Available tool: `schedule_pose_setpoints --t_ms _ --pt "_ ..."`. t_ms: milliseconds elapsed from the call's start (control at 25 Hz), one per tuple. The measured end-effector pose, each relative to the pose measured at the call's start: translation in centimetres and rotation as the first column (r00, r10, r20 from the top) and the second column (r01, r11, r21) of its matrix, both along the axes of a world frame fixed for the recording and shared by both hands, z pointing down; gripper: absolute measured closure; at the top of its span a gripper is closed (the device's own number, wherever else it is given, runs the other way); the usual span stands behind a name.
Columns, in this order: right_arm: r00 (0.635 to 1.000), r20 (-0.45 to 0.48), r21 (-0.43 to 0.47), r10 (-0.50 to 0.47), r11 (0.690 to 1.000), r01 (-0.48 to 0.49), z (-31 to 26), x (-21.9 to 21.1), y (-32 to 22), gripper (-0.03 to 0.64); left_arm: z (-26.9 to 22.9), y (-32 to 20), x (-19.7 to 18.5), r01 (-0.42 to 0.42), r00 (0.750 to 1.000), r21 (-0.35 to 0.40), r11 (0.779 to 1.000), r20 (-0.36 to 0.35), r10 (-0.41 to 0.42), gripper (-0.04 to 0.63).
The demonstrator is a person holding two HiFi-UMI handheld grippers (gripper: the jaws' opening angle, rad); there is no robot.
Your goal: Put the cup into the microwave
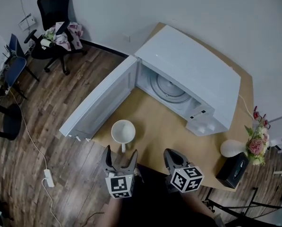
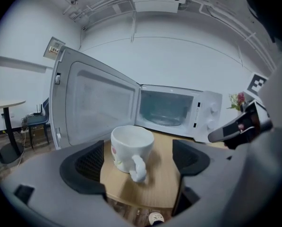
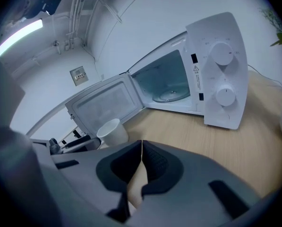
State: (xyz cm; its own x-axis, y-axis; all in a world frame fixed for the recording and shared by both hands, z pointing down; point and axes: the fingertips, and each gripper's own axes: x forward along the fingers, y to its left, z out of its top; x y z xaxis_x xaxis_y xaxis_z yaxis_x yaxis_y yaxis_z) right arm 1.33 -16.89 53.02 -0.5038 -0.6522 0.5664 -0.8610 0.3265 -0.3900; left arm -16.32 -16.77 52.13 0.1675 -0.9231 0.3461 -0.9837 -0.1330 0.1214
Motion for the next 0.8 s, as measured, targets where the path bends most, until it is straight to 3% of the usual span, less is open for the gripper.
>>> schedule_pose_setpoints --t_ms 320,800 --pt "0.998 -0.053 -0.062 -0.031 0.998 0.028 1.9 1.3 -0.8 0.622 2.6 -2.7 -0.5 0.072 0.995 0.022 0.997 0.072 -0.073 0.152" --pt "0.997 -0.068 -0.121 -0.047 0.992 0.039 3.9 2.5 -1.6 0.623 3.9 -6.0 -0.3 0.127 0.987 0.031 0.991 0.092 -0.130 0.146"
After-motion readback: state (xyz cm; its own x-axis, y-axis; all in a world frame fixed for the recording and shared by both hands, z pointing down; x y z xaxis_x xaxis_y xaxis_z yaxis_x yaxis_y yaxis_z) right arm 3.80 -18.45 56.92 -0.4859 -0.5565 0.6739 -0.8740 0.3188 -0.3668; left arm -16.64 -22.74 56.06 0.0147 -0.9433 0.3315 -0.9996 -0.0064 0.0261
